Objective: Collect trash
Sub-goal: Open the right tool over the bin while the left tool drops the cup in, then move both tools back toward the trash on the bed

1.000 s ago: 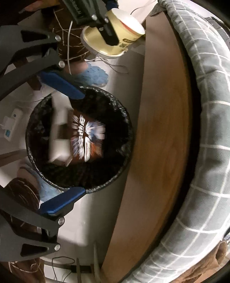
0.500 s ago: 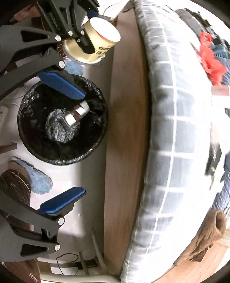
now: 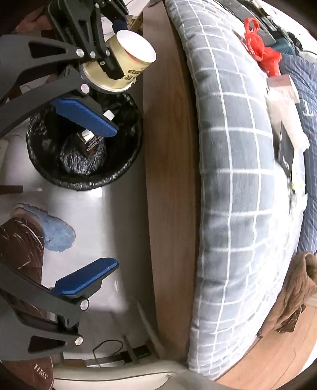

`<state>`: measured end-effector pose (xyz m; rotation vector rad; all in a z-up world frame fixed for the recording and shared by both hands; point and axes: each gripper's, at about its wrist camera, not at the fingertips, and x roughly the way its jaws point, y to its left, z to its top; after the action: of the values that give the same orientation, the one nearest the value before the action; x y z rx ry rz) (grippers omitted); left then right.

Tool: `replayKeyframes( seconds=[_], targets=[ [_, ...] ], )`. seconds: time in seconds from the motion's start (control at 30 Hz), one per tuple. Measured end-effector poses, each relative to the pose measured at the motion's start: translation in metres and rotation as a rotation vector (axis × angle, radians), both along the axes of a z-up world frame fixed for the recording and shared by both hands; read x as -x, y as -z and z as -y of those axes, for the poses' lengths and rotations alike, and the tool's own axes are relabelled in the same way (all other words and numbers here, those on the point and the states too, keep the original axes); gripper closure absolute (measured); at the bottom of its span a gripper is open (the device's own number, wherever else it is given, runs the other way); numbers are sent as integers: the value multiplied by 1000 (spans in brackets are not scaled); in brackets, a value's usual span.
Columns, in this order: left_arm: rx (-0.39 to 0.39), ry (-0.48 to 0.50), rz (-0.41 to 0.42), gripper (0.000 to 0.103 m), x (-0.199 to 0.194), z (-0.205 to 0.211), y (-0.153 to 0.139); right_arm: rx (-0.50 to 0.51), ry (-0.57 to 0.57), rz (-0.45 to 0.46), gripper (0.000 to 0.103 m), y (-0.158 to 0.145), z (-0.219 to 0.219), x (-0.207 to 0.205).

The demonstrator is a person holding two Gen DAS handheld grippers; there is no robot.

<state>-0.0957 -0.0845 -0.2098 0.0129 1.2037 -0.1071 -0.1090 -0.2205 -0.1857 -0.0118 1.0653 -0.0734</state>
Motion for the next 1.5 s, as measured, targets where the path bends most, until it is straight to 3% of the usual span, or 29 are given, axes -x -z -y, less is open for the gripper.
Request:
replayKeyframes(
  seconds=[0.23,0.33,0.63,1.5],
  targets=[
    [-16,12,-41,28,-2,2,18,-26,21,-14,8,3,12,0],
    [-18,9,-37,17,-2,-3,23,-30,13,-17,8,4,11,-1],
    [-29,0,-39,7,0,-15,31,-24,-11,-16,8,5,-2,-4],
    [-36,-55,176,6,5,-59,-61,-16,-45,111,8,-53,-35,0]
  ],
)
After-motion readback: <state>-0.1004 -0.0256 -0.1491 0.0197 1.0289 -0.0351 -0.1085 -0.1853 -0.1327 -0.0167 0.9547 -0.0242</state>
